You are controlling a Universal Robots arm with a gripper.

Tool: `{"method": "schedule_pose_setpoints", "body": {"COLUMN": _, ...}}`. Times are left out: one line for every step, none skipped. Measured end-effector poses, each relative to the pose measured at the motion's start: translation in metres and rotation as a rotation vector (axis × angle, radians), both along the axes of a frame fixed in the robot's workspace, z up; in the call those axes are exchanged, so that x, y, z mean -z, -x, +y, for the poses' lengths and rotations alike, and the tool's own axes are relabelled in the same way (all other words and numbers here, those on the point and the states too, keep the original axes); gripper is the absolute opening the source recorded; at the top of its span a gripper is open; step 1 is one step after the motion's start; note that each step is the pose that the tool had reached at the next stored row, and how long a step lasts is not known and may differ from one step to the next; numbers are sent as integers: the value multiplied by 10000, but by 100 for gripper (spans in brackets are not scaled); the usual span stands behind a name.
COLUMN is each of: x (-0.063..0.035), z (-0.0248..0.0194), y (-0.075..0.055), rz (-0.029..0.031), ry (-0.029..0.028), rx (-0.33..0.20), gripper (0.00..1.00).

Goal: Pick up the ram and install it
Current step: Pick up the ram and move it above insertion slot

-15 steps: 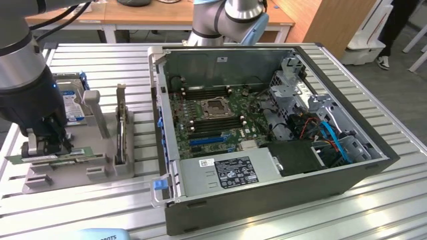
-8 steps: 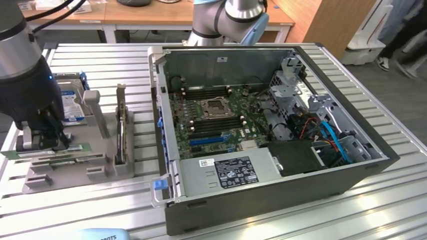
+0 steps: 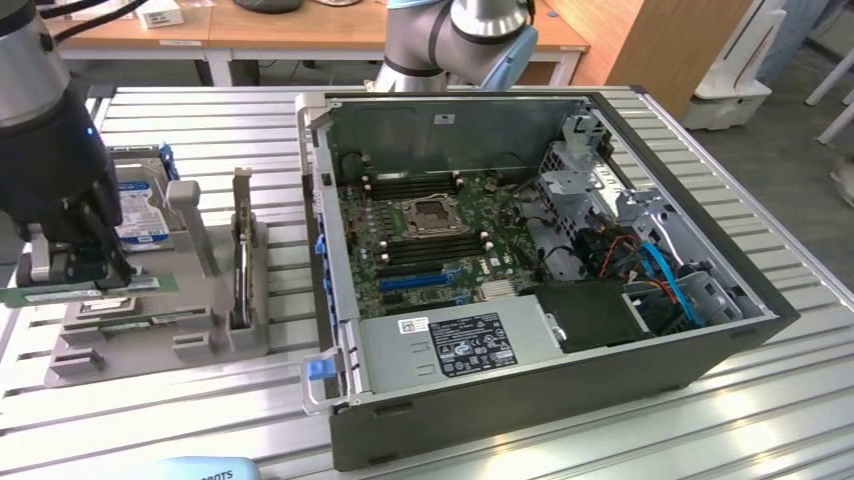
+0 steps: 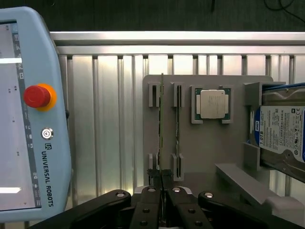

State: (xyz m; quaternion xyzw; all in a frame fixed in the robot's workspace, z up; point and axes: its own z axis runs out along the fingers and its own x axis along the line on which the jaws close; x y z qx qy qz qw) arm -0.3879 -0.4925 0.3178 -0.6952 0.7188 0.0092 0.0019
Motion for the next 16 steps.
{"method": "schedule_pose_setpoints", "body": {"x": -25, "z": 0, "y": -1, "rz": -1, "ry": 0, "rx": 9, "gripper": 12}}
{"method": "schedule_pose_setpoints", "body": {"x": -47, "z": 0, "y": -2, "rz": -1, "ry": -1, "rx": 17, "gripper": 12}}
{"method": "schedule_pose_setpoints", "body": {"x": -71, "z": 0, "y": -3, "rz": 0, "ry": -1, "rx": 26, "gripper": 12}}
{"method": "schedule_pose_setpoints", "body": {"x": -94, "z": 0, "y": -3, "rz": -1, "ry": -1, "rx": 34, "gripper": 12}}
{"method": "schedule_pose_setpoints", "body": {"x": -116, "z": 0, "y": -4, "rz": -1, "ry": -1, "rx": 42, "gripper": 12}}
{"method": "schedule_pose_setpoints", "body": {"x": -139, "z": 0, "y": -5, "rz": 0, "ry": -1, "rx": 51, "gripper": 12}}
{"method": "schedule_pose_setpoints", "body": {"x": -161, "z": 0, "y": -6, "rz": 0, "ry": 0, "rx": 58, "gripper": 12}}
{"method": "schedule_pose_setpoints", "body": {"x": -186, "z": 0, "y": -7, "rz": -1, "ry": -1, "rx": 67, "gripper": 12}}
{"method": "schedule_pose_setpoints", "body": {"x": -208, "z": 0, "y": -8, "rz": -1, "ry": -1, "rx": 74, "gripper": 12}}
{"method": "schedule_pose_setpoints", "body": {"x": -231, "z": 0, "y": -9, "rz": -1, "ry": -1, "rx": 81, "gripper": 12}}
{"method": "schedule_pose_setpoints", "body": {"x": -254, "z": 0, "y": -10, "rz": 0, "ry": 0, "rx": 87, "gripper": 12}}
{"method": "schedule_pose_setpoints", "body": {"x": -276, "z": 0, "y": -11, "rz": -1, "ry": -1, "rx": 94, "gripper": 12}}
{"method": "schedule_pose_setpoints", "body": {"x": -298, "z": 0, "y": -12, "rz": -1, "ry": -1, "rx": 100, "gripper": 12}}
{"method": "schedule_pose_setpoints", "body": {"x": -320, "z": 0, "y": -13, "rz": 0, "ry": 0, "rx": 106, "gripper": 12}}
{"method": "schedule_pose_setpoints", "body": {"x": -342, "z": 0, "y": -14, "rz": 0, "ry": 0, "rx": 113, "gripper": 12}}
{"method": "schedule_pose_setpoints", "body": {"x": -365, "z": 0, "y": -15, "rz": 0, "ry": 0, "rx": 119, "gripper": 12}}
